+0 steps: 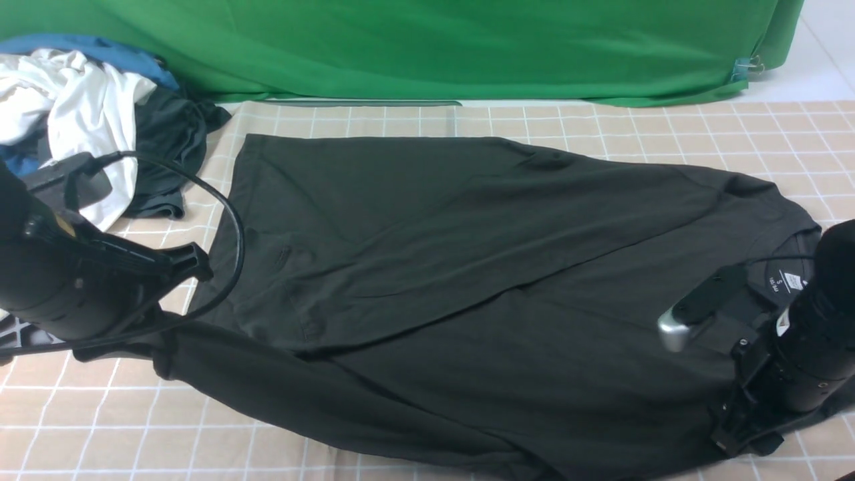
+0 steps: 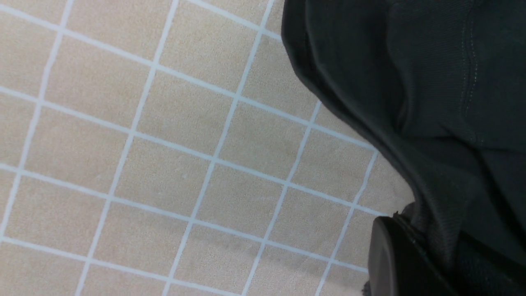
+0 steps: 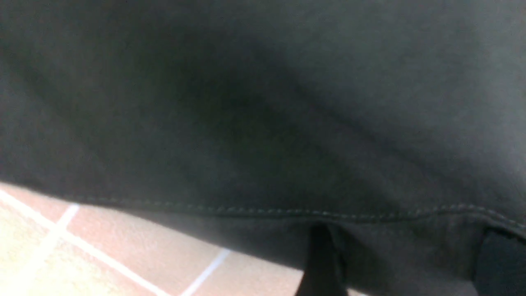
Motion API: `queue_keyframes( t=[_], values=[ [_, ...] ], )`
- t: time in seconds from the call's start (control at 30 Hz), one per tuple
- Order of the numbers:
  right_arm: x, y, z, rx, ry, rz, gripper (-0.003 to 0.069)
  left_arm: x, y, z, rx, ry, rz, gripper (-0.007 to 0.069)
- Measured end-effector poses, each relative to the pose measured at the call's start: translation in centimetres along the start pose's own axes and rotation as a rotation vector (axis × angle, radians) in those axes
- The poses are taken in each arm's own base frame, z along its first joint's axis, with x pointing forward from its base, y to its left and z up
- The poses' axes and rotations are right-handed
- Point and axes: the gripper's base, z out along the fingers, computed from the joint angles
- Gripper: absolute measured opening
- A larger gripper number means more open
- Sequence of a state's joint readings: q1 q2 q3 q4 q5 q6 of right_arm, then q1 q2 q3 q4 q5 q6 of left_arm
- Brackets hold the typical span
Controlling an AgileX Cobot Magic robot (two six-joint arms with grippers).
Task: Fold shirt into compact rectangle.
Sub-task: 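Grasp the near edge of the shirt at its hem and shoulder corners, then fold the black garment in half by bringing its near edge over to the far edge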
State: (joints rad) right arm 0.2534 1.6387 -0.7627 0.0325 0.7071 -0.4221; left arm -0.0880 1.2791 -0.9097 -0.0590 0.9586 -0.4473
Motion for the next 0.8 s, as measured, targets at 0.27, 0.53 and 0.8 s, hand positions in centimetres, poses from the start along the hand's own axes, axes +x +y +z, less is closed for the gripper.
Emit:
queue_keyframes(
  t=[0.27, 0.53, 0.8],
  values=[
    [-0.7, 0.4, -0.1, 0.029, 0.040, 0.010, 0.0067, -0.1, -0.1, 0.0, 0.007, -0.008, 0.001, 0.0030],
    [-1.3, 0.1, -3.4, 0.048, 0.023, 0.011, 0.0050, -1.7, -1.0, -2.2, 0.017, -0.033, 0.006, 0.0030],
    [-3.9, -3.2, -9.8, 0.147, -0.195, 0.075, 0.0049, -5.3, -2.4, -2.8, 0.046, -0.067, -0.053, 0.0030]
  ],
)
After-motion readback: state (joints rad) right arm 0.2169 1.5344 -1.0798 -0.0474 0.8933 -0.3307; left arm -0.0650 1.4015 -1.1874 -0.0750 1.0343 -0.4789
